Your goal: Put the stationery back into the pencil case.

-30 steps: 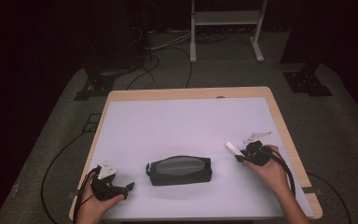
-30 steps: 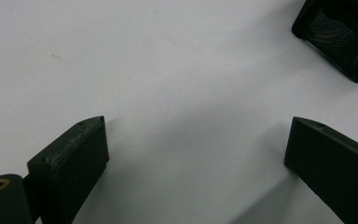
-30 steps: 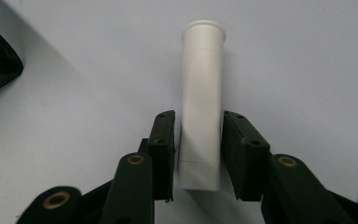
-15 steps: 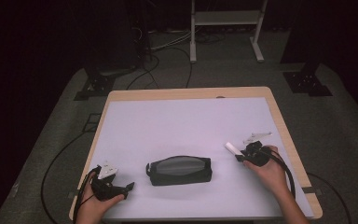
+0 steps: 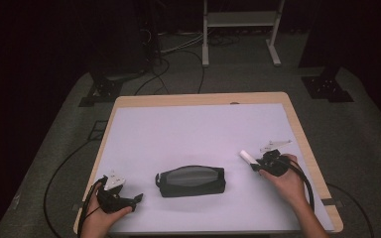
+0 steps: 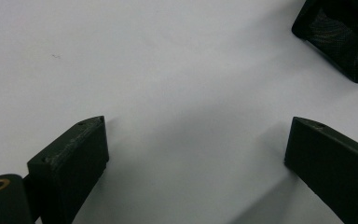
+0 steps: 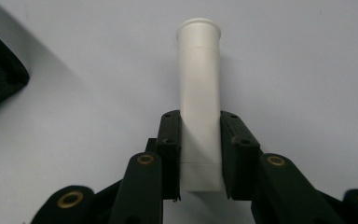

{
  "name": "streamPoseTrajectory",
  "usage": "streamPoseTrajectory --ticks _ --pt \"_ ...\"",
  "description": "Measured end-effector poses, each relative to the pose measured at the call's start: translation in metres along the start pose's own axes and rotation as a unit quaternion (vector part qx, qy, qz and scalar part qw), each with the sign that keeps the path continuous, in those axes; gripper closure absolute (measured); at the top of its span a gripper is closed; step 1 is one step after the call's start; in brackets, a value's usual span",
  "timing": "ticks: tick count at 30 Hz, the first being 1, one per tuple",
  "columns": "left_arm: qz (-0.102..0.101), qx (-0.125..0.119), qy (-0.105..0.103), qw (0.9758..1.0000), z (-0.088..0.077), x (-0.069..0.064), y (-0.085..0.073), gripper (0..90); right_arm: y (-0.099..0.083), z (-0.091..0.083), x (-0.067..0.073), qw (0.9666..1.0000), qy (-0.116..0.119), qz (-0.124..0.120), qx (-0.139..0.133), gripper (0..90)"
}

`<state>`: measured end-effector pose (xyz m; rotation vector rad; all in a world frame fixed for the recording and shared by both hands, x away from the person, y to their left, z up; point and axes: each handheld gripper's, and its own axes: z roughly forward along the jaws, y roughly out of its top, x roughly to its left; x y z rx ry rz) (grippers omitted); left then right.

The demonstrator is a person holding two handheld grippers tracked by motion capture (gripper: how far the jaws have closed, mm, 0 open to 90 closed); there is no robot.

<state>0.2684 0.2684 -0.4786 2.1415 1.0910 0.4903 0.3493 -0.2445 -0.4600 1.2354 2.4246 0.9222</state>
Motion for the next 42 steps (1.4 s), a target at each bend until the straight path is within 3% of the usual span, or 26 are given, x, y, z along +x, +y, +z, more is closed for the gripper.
streamPoseTrajectory --ticks 19,42 --pt "0.0 0.0 0.0 1.0 0.0 0.0 0.0 5.3 0.011 -0.028 0.01 0.9974 0.043 -0.008 -0.058 70.5" --pt "0.0 0.0 0.0 1.0 0.0 0.0 0.0 5.3 0.04 -0.045 0.03 0.9884 0.101 -0.05 -0.101 70.5"
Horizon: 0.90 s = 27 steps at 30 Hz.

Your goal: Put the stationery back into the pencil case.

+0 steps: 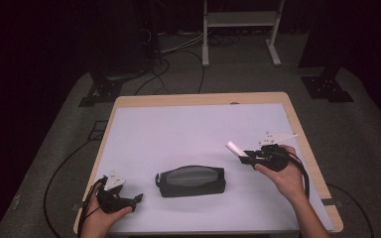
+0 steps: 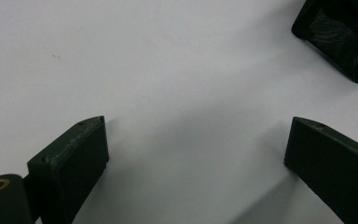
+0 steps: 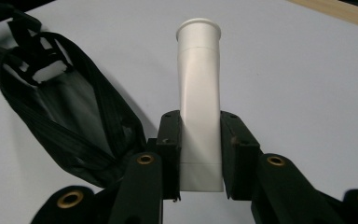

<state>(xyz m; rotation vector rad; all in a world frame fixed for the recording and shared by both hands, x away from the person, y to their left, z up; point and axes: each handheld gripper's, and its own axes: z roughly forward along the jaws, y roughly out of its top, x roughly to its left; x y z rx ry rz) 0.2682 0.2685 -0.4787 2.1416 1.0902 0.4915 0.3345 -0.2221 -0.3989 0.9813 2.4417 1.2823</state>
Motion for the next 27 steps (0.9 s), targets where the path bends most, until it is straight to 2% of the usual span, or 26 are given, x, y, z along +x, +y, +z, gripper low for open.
streamPoseTrajectory --ticks 17,27 --pt "0.0 0.0 0.0 1.0 0.0 0.0 0.0 5.3 0.013 0.002 0.013 0.999 0.032 -0.031 -0.011 70.5" --pt "-0.001 -0.002 0.0 1.0 0.0 0.0 0.0 5.3 0.021 0.005 0.027 0.9951 0.07 -0.068 -0.016 70.5"
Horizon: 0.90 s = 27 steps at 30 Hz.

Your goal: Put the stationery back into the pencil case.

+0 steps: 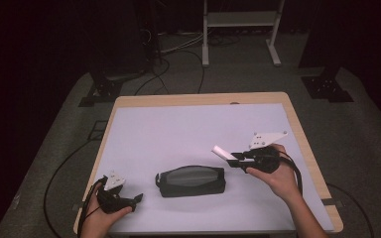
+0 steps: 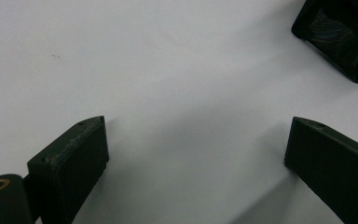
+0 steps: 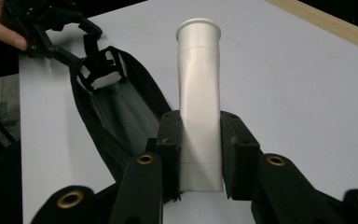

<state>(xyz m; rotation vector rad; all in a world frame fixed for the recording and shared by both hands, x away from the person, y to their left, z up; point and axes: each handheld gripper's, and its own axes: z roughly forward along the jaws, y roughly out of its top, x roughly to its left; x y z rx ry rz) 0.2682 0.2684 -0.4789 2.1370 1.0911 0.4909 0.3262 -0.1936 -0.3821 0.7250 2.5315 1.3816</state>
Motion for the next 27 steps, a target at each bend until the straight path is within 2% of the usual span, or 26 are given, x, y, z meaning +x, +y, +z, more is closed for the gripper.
streamPoseTrajectory --ticks 10,27 --pt "0.0 0.0 0.0 1.0 0.0 0.0 0.0 5.3 0.008 0.008 0.007 0.9994 0.028 -0.021 0.001 70.5" --pt "0.001 0.002 0.0 1.0 0.0 0.0 0.0 5.3 0.024 0.032 0.02 0.9955 0.074 -0.058 0.014 70.5"
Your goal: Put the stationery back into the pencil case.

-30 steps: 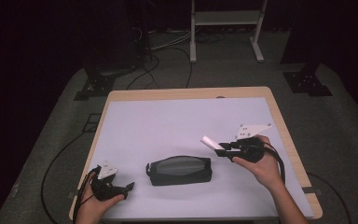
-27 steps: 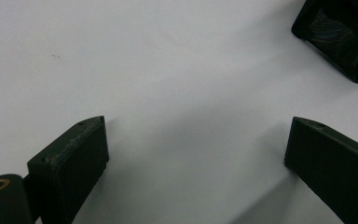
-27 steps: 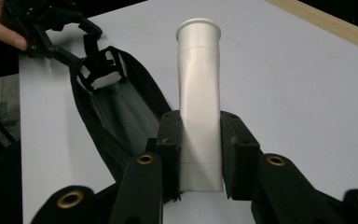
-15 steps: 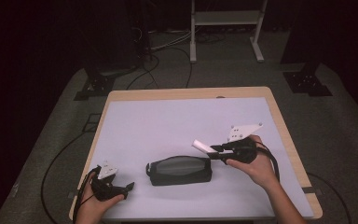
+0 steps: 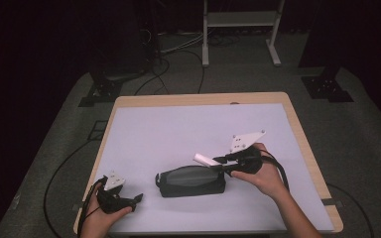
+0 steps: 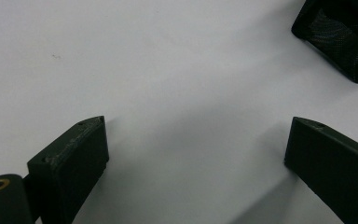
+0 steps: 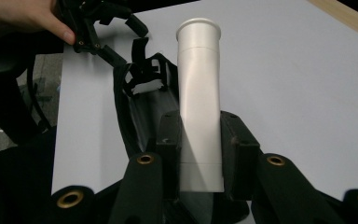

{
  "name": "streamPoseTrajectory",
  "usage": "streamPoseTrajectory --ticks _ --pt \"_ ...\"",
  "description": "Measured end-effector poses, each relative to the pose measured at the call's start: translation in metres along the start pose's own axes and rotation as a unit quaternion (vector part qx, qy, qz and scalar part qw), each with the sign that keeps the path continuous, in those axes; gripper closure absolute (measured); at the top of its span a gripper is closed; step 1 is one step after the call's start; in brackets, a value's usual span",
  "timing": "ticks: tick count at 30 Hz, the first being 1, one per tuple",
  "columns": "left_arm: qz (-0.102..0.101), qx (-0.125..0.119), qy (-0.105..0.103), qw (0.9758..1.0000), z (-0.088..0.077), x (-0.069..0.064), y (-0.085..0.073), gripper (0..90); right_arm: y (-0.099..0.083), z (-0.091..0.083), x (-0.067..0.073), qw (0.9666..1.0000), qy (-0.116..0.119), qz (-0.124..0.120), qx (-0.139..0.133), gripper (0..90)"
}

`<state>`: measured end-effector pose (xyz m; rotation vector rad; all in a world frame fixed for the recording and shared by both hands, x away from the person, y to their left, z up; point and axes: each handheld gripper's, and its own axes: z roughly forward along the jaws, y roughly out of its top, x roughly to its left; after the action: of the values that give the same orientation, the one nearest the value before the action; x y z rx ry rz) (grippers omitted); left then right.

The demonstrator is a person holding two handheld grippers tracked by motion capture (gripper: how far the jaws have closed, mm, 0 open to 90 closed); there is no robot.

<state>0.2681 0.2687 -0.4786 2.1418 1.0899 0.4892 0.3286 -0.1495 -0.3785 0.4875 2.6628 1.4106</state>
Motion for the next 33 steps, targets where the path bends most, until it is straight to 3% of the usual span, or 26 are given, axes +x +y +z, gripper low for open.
streamPoseTrajectory --ticks 12,33 --pt "-0.001 -0.001 0.0 1.0 0.0 0.0 0.0 5.3 0.009 0.024 0.005 0.9988 0.028 -0.03 0.026 70.5" --pt "-0.002 -0.002 0.0 1.0 0.0 0.0 0.0 5.3 0.009 0.061 0.007 0.9938 0.052 -0.051 0.084 70.4"
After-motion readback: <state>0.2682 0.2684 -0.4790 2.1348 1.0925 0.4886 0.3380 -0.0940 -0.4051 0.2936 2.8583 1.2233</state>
